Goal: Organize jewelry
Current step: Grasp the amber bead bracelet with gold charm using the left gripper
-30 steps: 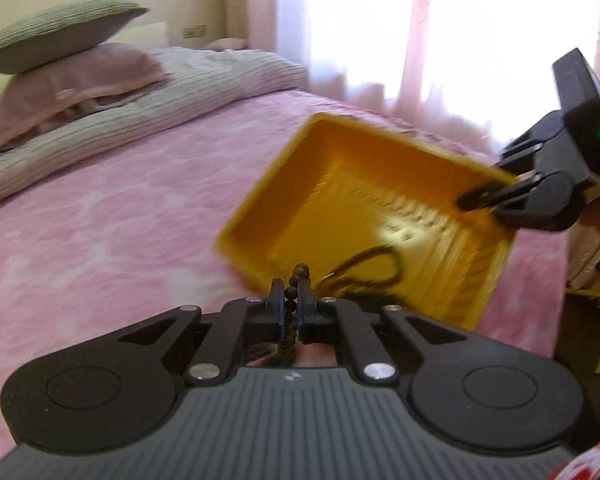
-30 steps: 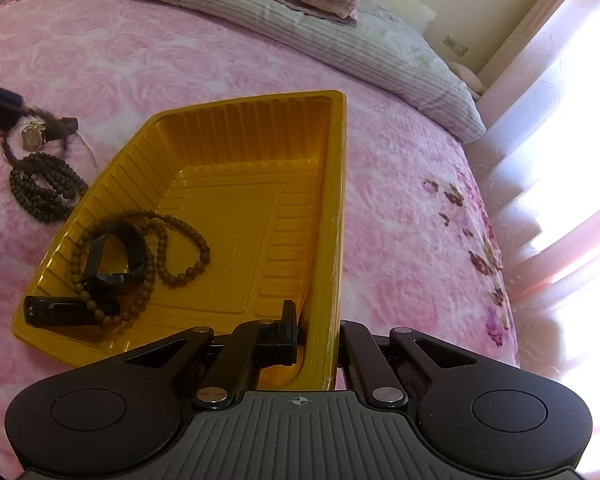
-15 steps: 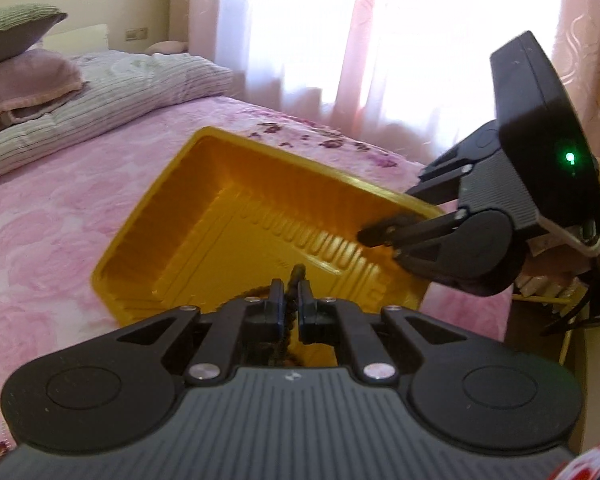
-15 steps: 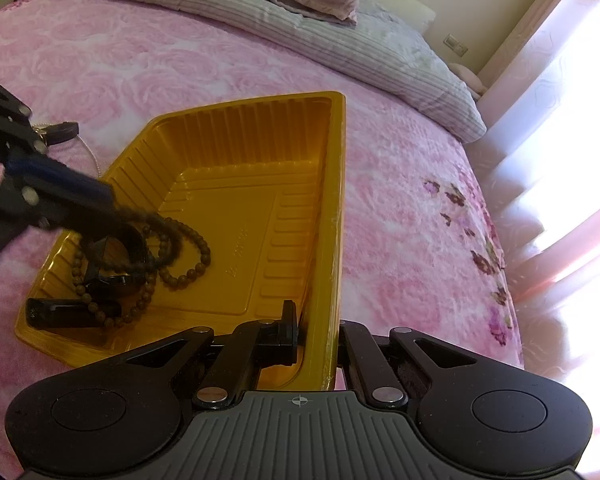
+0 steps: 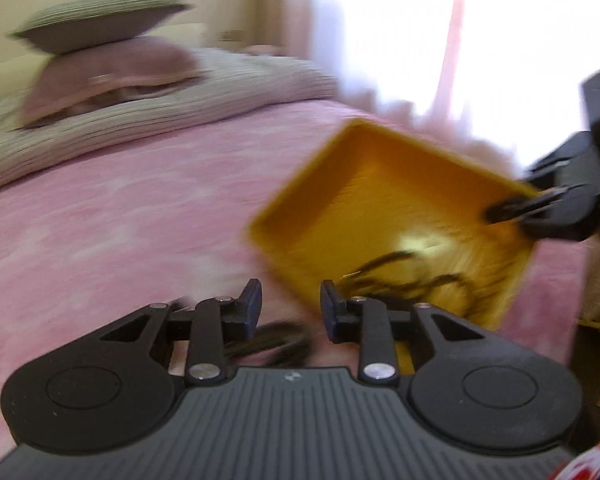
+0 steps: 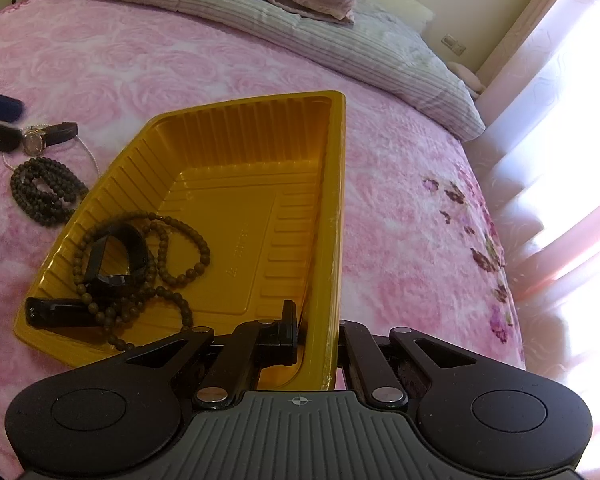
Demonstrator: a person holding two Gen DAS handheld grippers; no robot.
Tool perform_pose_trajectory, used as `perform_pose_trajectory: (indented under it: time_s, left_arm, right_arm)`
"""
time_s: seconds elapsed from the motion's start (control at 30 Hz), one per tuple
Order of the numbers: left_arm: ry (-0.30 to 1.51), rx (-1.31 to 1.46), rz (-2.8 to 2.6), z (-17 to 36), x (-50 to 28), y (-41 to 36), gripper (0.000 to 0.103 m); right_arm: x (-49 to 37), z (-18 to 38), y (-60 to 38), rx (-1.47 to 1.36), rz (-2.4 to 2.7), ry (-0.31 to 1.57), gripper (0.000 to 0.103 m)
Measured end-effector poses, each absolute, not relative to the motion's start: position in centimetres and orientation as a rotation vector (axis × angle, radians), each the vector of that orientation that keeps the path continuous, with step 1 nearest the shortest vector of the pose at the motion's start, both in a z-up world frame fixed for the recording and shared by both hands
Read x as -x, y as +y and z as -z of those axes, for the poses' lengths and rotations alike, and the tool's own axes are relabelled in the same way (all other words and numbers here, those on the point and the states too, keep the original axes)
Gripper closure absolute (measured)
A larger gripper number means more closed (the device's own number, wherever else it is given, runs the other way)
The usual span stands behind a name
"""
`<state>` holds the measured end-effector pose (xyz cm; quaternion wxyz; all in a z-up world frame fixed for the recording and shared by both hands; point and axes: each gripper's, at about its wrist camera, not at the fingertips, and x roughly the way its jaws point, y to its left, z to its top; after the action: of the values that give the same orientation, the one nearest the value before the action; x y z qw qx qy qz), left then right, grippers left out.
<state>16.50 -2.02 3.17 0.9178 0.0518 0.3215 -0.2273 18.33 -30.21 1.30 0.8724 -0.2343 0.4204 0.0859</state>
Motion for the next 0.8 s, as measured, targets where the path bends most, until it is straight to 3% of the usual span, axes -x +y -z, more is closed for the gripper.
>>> perform_pose_trajectory:
  time_s: [0.4, 0.8]
  left_arm:
    - [0.733, -0.182, 0.114, 2.2, -14.3, 11.9, 0.070]
    - [0.738, -0.304, 0.200, 4.8, -16.4, 11.7, 0.068]
  right_arm:
    - [-18.3, -1.2, -30.3, 0.492, -0.174, 0.884, 0.099]
    - [-18.2, -1.1, -30.3, 0.503, -0.171, 0.889, 0.099]
